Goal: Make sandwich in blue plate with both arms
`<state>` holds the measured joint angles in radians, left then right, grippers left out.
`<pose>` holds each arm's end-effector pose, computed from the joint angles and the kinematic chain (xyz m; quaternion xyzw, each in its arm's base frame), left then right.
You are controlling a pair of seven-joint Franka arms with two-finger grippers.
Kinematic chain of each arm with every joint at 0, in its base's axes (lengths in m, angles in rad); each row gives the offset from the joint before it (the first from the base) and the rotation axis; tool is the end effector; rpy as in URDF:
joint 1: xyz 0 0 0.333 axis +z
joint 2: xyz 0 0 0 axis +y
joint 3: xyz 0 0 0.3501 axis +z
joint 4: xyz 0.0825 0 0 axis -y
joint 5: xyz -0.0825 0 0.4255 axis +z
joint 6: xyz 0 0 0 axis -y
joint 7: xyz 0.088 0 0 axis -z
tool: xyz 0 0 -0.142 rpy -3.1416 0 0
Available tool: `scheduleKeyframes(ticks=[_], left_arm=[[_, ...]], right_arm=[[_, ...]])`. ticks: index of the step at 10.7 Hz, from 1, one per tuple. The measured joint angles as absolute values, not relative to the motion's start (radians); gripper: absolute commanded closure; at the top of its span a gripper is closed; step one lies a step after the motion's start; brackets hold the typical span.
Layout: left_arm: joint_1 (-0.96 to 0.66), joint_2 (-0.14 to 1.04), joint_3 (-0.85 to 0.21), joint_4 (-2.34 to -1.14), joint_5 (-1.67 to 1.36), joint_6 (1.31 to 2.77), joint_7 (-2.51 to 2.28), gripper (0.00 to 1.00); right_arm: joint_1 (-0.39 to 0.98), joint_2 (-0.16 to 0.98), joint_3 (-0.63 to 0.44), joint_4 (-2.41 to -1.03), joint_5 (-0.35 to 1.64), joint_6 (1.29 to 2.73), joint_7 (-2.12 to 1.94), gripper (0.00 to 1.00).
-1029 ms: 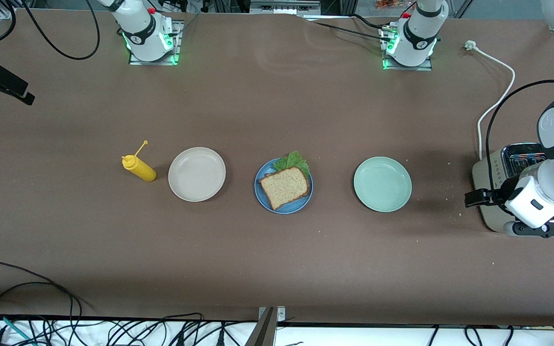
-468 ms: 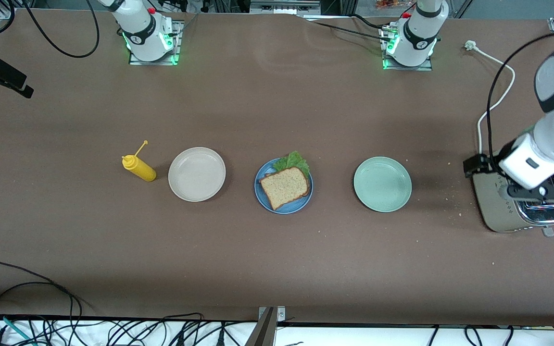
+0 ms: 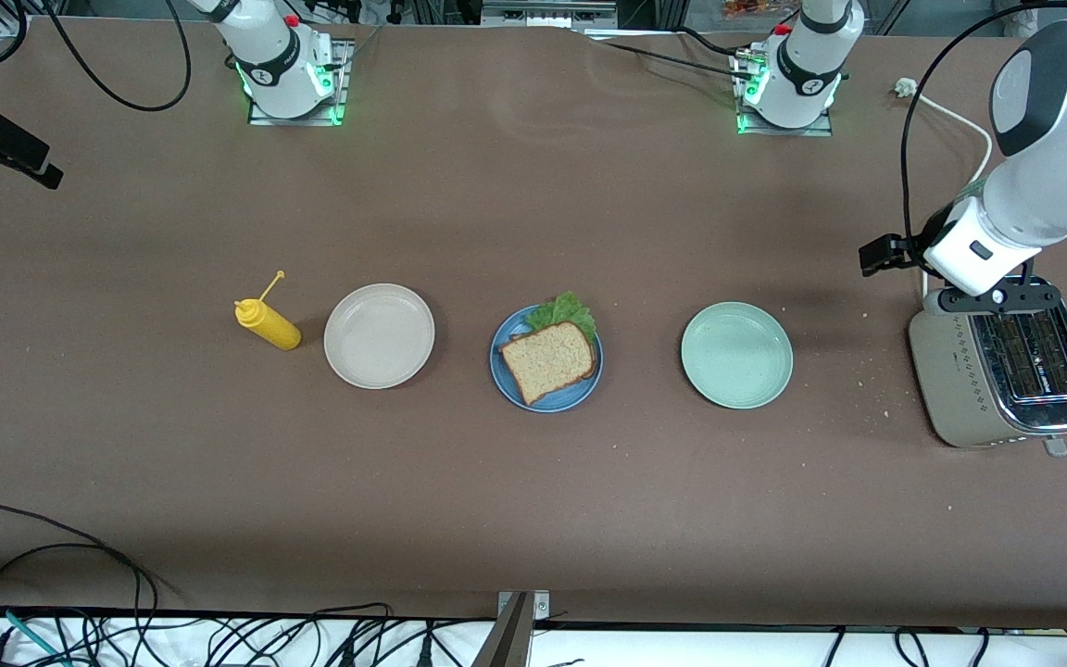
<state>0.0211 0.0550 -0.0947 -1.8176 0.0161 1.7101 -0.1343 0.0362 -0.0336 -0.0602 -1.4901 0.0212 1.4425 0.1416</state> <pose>0.5948 -0.0410 0.4761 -0.9963 -0.0283 0.0800 0.0136 0.5699 -0.0111 0.6729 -0.9966 0.0814 0.0077 0.0111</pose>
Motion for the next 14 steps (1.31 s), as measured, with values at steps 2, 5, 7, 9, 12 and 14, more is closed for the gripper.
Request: scheduleKeyframes(ticks=[2, 5, 7, 9, 12, 14], left_arm=[[-0.06, 0.01, 0.013, -1.895, -0.032, 1.782, -0.138, 0.0], [-0.068, -0.028, 0.039, -1.942, -0.063, 1.828, -0.138, 0.0], [-0.071, -0.035, 0.062, -1.942, -0.1, 1.859, -0.141, 0.0], [-0.072, -0.036, 0.079, -1.942, -0.113, 1.877, -0.14, 0.0], [-0.084, -0.038, 0.079, -1.942, -0.113, 1.88, -0.132, 0.0], [-0.085, -0.04, 0.076, -1.942, -0.113, 1.881, -0.124, 0.0]], right_arm=[[0.036, -0.034, -0.061, -1.49, 0.021, 1.442, 0.142, 0.0], [0.036, -0.034, -0.062, -1.49, 0.021, 1.442, 0.142, 0.0], [0.036, -0.034, -0.062, -1.49, 0.021, 1.442, 0.142, 0.0], [0.036, -0.034, -0.065, -1.49, 0.021, 1.442, 0.142, 0.0], [0.037, -0.034, -0.061, -1.49, 0.021, 1.442, 0.142, 0.0], [0.037, -0.032, -0.058, -1.49, 0.021, 1.443, 0.142, 0.0]])
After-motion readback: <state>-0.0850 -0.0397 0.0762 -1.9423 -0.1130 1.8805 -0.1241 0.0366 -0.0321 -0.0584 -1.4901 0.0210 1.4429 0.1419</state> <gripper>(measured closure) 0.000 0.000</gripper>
